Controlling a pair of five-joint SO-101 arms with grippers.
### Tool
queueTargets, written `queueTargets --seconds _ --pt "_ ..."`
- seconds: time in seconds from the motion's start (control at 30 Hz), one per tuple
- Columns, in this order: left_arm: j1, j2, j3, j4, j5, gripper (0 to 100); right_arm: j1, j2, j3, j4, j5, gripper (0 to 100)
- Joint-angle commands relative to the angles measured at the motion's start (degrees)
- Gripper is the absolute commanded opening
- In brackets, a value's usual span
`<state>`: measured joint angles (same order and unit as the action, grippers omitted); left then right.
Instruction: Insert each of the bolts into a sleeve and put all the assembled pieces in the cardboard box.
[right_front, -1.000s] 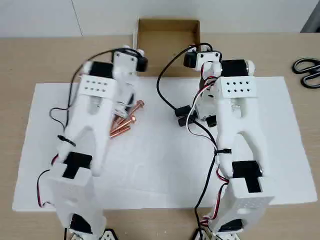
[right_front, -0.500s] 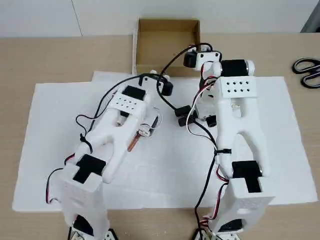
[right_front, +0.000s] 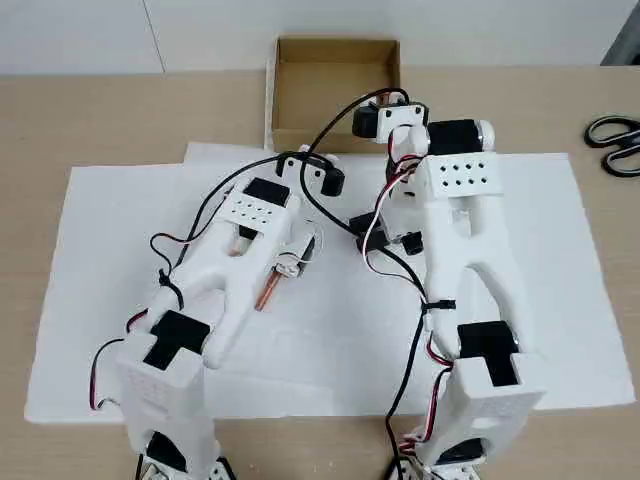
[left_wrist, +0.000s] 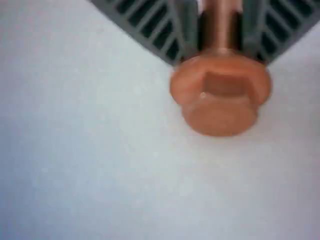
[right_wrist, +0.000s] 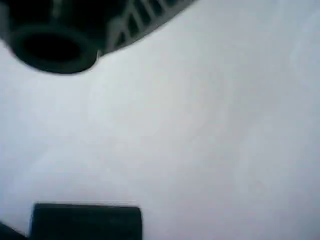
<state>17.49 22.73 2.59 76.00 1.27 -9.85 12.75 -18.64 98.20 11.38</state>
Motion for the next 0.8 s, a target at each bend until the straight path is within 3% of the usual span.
queueTargets --seconds 0.0,0.13,0.3,0.53,0.77 --pt "0.09 -0.26 0.13 -0.88 0.18 3 -0.22 -3.47 -0.18 0.31 0.00 0.3" --pt "0.09 -0.88 -0.13 0.44 0.97 6 -0.13 -3.47 -0.18 0.31 0.00 0.3" --pt "0.09 -0.70 -0.22 0.62 1.05 0 0.04 -3.82 -0.18 0.31 0.00 0.3" --pt "0.18 -1.23 -0.31 0.79 0.97 1 0.66 -3.91 -0.26 0.40 0.09 0.3" --pt "0.00 -10.46 -0.48 3.69 0.97 1 5.32 -4.09 -0.53 0.40 0.26 0.3"
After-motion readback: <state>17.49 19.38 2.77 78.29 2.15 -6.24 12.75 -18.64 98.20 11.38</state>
